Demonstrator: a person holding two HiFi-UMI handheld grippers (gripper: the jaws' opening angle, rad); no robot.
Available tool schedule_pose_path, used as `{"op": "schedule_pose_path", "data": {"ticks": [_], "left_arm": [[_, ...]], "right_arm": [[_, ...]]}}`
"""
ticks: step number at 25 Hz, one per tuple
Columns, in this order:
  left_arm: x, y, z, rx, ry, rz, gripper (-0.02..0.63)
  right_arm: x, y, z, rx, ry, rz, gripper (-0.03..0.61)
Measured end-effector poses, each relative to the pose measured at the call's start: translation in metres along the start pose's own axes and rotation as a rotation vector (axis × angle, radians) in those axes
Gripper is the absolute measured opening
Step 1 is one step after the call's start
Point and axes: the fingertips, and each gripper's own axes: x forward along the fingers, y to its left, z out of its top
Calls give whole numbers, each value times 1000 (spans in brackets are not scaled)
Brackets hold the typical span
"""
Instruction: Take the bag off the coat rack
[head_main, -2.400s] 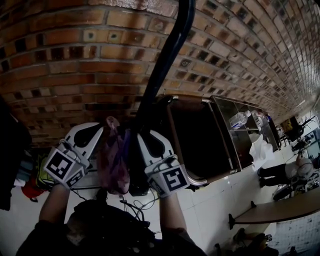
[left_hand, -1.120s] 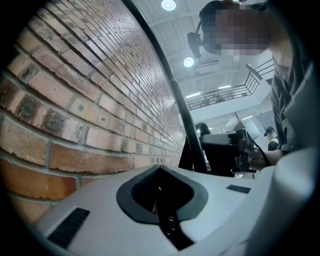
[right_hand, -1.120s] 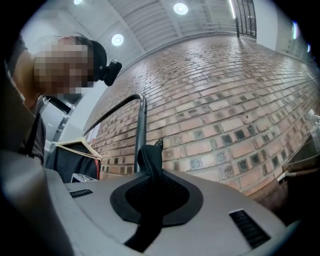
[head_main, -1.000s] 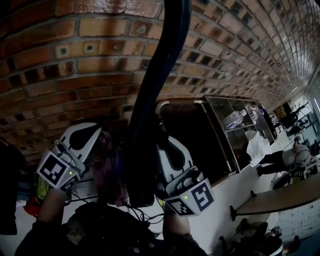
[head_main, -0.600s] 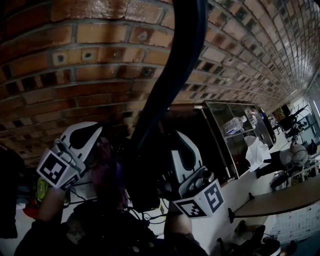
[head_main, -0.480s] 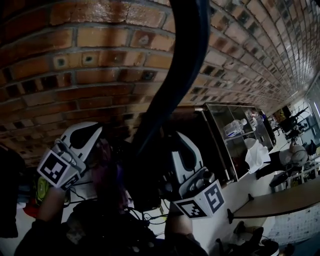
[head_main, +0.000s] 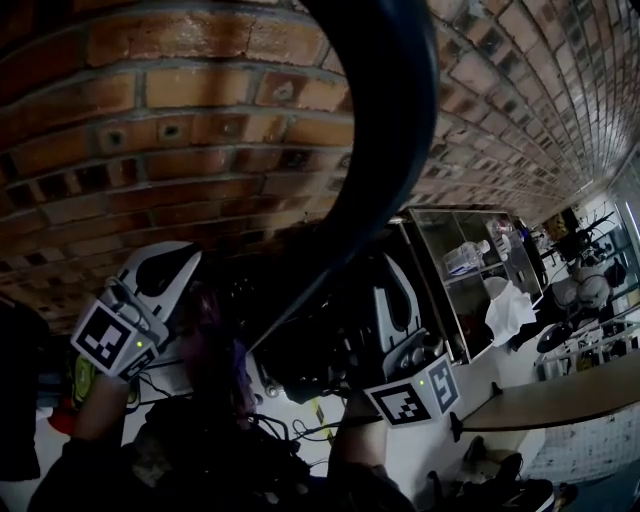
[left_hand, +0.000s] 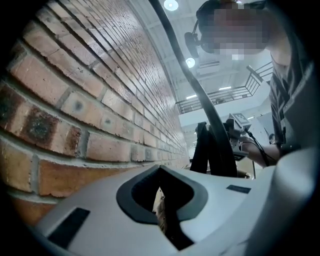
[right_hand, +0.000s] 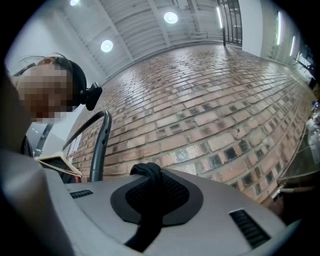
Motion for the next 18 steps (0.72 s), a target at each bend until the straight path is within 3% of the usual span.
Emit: {"op": "schedule_pose_path", "data": {"ticks": [10,18], "left_arm": [[-22,-14,-16,-16,-6,20,14],[-48,-55,-35,0,3,26,14]], "right_arm": [[-52,2,-1,-7,-43,-35,23],[-101,10,-25,27,-22,-47,23]]}}
